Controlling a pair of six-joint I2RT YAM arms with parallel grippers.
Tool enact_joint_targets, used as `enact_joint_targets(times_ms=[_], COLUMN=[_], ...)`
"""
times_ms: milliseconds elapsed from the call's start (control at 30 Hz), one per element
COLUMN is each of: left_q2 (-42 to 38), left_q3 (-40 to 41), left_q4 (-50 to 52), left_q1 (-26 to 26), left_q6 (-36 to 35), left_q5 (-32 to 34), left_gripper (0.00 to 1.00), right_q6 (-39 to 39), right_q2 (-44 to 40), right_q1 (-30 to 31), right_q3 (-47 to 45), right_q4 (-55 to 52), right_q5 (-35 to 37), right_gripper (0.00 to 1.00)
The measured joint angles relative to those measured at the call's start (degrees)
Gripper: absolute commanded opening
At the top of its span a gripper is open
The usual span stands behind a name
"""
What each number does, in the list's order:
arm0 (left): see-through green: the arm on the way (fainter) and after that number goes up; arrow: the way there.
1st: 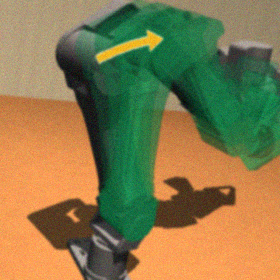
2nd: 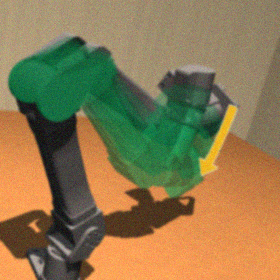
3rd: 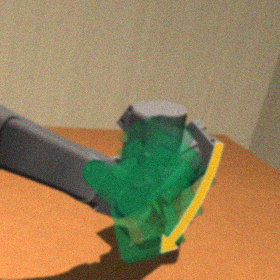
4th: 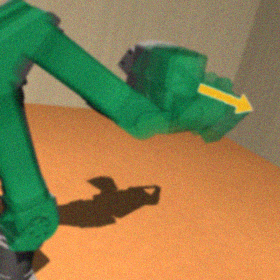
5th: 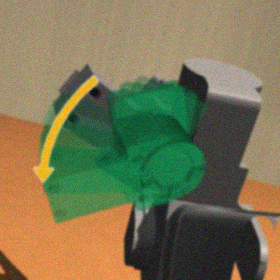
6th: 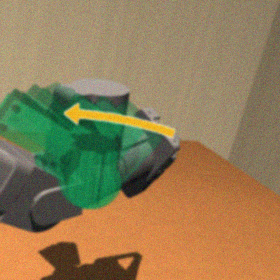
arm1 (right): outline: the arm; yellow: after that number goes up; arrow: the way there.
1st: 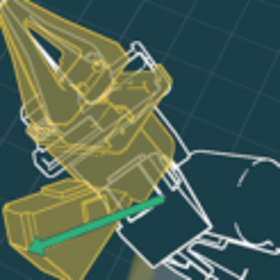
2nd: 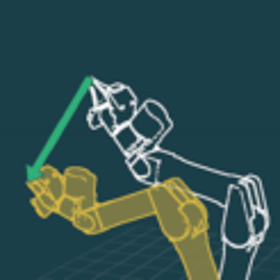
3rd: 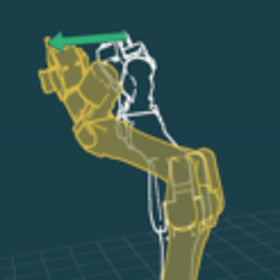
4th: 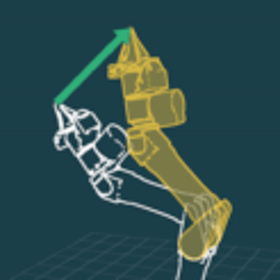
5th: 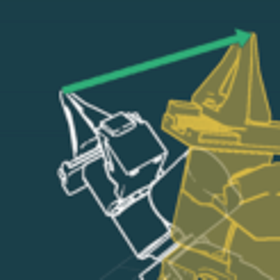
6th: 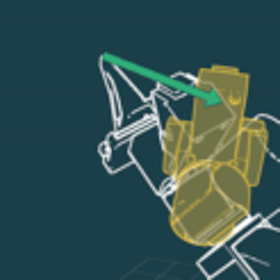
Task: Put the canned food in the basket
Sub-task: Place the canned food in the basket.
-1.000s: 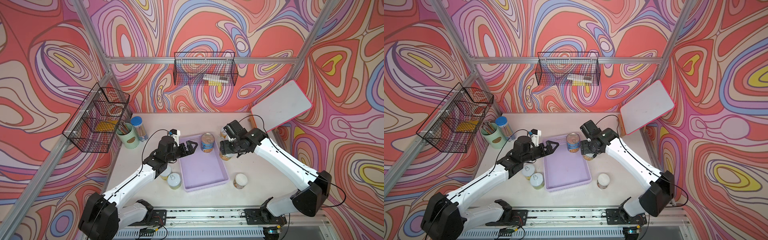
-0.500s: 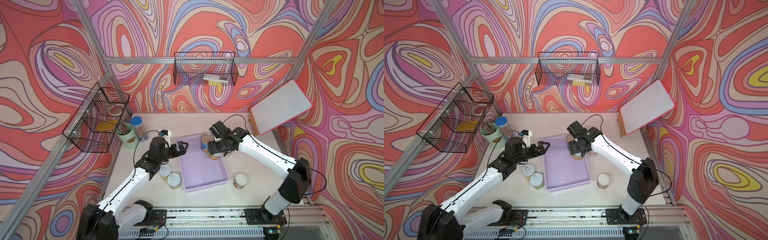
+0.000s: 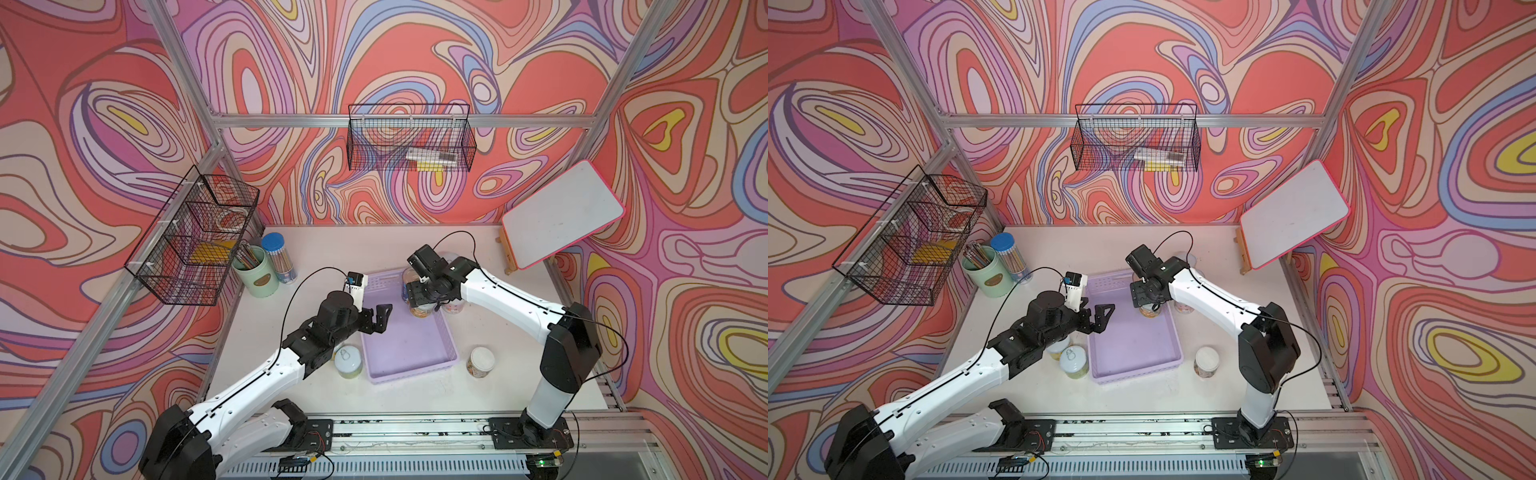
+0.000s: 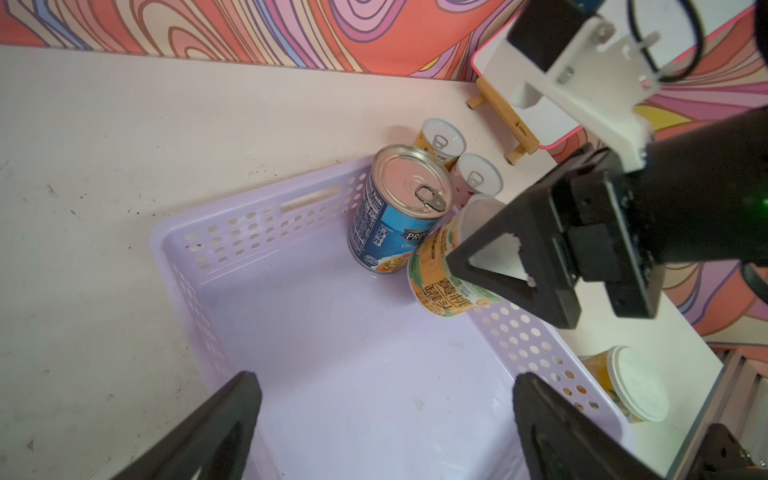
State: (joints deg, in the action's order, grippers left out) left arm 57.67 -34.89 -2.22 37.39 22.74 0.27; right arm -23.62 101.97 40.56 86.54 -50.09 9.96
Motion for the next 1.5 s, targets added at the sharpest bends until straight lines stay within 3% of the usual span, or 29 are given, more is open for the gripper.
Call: enact_joint_targets(times_ms=[300,767,967,1233,1333,1500], left_q2=[-3.8,-5.8,-5.7,-5.2,-5.1,-4.7], left_q3=[11.5,11.8,11.8,11.8,11.8,11.6], left_q4=[-8.9,-12.2,-12.2,-12.1,-11.9,-10.6], left_q1=[4.6,5.4,5.4,5.4,5.4,5.5], left_q6=[-6.0,-11.0,-11.0,-10.7,-10.5,-10.2], left_q5=[9.3,10.4,10.4,10.9,11.3,12.2], left_gripper=[0.99,0.99,0.99,0.99,0.99,0.99], right_q6=[-0.4,-0.9,-1.2,-1.8,-1.8,-1.7], right_q2=[5.1,6.7,6.7,6.7,6.7,6.6], right_q1=[0.0,0.0,0.0,0.0,0.1,0.3], right_q3=[0.1,-1.7,-2.2,-2.5,-2.5,-2.5], right_q4=[1.5,4.9,5.9,7.0,8.0,8.3], right_q5=[1.9,4.1,4.6,5.2,5.2,5.2], right_gripper=[0.44,0.48,0.61,0.92,0.98,0.98])
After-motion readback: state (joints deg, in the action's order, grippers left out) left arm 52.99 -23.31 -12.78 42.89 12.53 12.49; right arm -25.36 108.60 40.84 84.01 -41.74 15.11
